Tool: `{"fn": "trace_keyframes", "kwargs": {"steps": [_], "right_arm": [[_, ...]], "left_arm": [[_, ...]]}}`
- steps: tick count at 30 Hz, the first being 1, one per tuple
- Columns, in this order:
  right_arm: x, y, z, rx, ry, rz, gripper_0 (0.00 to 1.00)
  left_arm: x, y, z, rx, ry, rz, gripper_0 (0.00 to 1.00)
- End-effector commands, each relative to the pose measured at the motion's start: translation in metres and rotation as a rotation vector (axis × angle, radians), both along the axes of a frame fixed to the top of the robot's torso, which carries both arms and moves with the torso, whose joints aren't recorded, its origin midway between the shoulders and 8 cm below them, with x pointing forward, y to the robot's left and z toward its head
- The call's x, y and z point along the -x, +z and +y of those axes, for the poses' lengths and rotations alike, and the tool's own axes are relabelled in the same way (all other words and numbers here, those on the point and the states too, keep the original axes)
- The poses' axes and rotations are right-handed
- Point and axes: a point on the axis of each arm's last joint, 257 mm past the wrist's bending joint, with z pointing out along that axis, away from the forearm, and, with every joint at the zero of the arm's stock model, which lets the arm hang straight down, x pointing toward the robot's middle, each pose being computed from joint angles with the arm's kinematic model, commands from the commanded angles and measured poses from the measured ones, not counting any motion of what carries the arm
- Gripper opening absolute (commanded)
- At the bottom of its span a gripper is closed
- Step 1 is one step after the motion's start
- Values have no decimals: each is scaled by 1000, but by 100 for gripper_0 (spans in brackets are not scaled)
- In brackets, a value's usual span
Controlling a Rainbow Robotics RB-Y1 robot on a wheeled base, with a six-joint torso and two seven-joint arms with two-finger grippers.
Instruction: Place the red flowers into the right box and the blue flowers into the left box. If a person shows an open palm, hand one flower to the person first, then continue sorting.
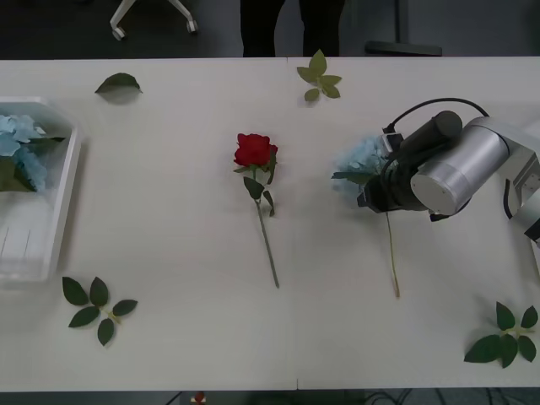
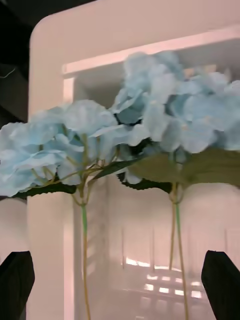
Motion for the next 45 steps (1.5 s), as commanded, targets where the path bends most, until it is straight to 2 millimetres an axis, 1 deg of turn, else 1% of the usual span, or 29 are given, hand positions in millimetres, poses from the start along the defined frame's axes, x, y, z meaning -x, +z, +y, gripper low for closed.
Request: {"fn": "trace_keyframes", "kwargs": {"steps": [1,3,4,5,6,8,9,10,11,12,15,17,19,21,22,23,24,25,30,34,36,38,40,42,45], "right_arm": [[-9,15,4,24,30,-34,100],[-9,13,4,27,32,-33,100],[-8,12,4,30,34,-32,100],[-8,12,4,31,35,-32,100],[-8,11,3,35,35,-31,100],[-8,9,1,38,34,-29,99],[-9,9,2,40,39,-33,98],[-9,8,2,40,40,-32,97],[-8,6,1,43,38,-30,94],[-9,6,0,43,37,-32,89],[-9,6,0,44,38,-31,68],[-9,6,0,43,38,-30,47],[-9,6,0,44,38,-31,28],[-8,5,1,39,36,-26,12],[-8,5,1,39,38,-27,10],[-8,5,1,39,38,-27,6],[-8,5,1,39,38,-27,3],[-8,6,1,37,35,-28,0],[-8,5,3,31,38,-27,0],[-12,13,7,2,52,-48,0],[-16,26,11,-13,72,-79,0],[-19,42,19,-41,100,-113,0],[-20,58,29,-92,117,-134,0],[-24,83,48,-200,144,-175,0],[-29,110,64,-270,218,-232,0]], "left_arm": [[0,34,-53,-53,-148,-16,98],[-4,40,-76,-48,-205,-32,98],[-7,43,-92,-44,-242,-46,97],[-10,45,-100,-41,-262,-55,97],[-15,47,-120,-24,-313,-78,97],[-21,46,-143,5,-366,-99,97],[-25,44,-159,38,-391,-116,97],[-28,43,-166,57,-400,-125,97],[-32,40,-183,98,-423,-142,97],[-36,38,-194,125,-435,-156,98],[-48,23,-233,184,-485,-195,98],[-56,7,-259,213,-509,-213,98],[-60,-7,-278,253,-511,-217,98],[-61,-22,-302,306,-507,-213,98],[-61,-26,-310,323,-506,-210,98],[-62,-36,-329,351,-508,-204,100],[-62,-40,-336,356,-508,-200,100],[-62,-48,-349,369,-507,-191,100],[-62,-71,-406,395,-516,-166,100],[-60,-86,-434,399,-490,-153,100],[-60,-89,-446,382,-501,-152,100],[-60,-90,-451,371,-512,-153,100],[-59,-88,-453,366,-521,-155,100],[-59,-87,-453,360,-529,-158,100],[-57,-83,-455,359,-545,-163,100]]}}
